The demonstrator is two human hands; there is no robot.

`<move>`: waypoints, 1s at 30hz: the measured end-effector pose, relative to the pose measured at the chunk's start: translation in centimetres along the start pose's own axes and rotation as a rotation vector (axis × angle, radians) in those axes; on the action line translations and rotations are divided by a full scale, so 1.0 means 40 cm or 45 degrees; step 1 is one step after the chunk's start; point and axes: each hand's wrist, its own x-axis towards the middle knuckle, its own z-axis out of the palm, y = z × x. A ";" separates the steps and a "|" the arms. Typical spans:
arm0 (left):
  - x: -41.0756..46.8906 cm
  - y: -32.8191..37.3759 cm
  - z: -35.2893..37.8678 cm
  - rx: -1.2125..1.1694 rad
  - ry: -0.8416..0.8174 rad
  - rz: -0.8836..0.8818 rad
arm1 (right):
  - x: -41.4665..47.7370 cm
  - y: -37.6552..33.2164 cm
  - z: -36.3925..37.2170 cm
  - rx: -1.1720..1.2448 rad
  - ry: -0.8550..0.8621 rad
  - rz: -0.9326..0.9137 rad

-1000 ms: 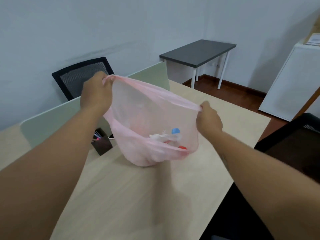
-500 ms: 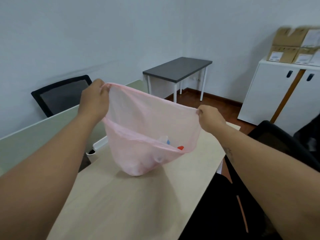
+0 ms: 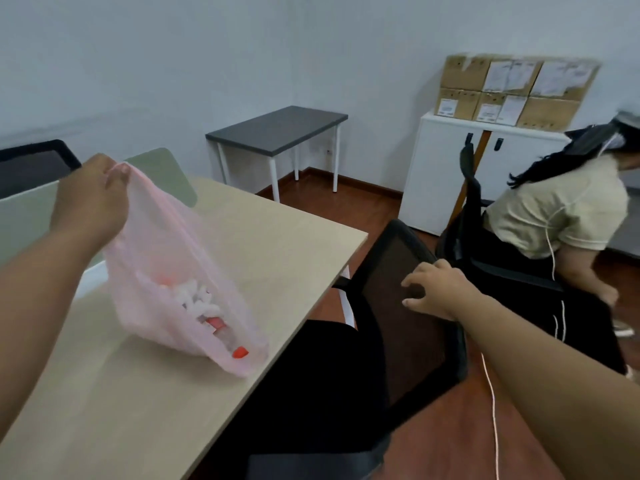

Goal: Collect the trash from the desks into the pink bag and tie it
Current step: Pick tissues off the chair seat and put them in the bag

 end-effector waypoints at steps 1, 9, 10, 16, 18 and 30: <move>-0.006 0.003 0.006 0.020 -0.002 -0.023 | -0.016 0.030 0.029 0.004 -0.023 -0.010; -0.085 0.029 0.003 0.157 0.001 -0.065 | -0.087 0.073 0.231 0.428 0.042 0.017; -0.093 0.029 -0.005 0.160 0.000 -0.050 | -0.090 0.065 0.231 0.491 0.087 0.019; -0.135 0.043 -0.057 0.200 0.006 -0.054 | -0.109 -0.040 0.232 0.683 0.154 -0.015; -0.142 0.041 -0.073 0.198 0.011 -0.069 | -0.114 -0.100 0.225 0.643 0.094 -0.034; -0.144 -0.062 -0.148 0.069 0.006 -0.115 | -0.135 -0.554 0.208 0.694 0.001 0.131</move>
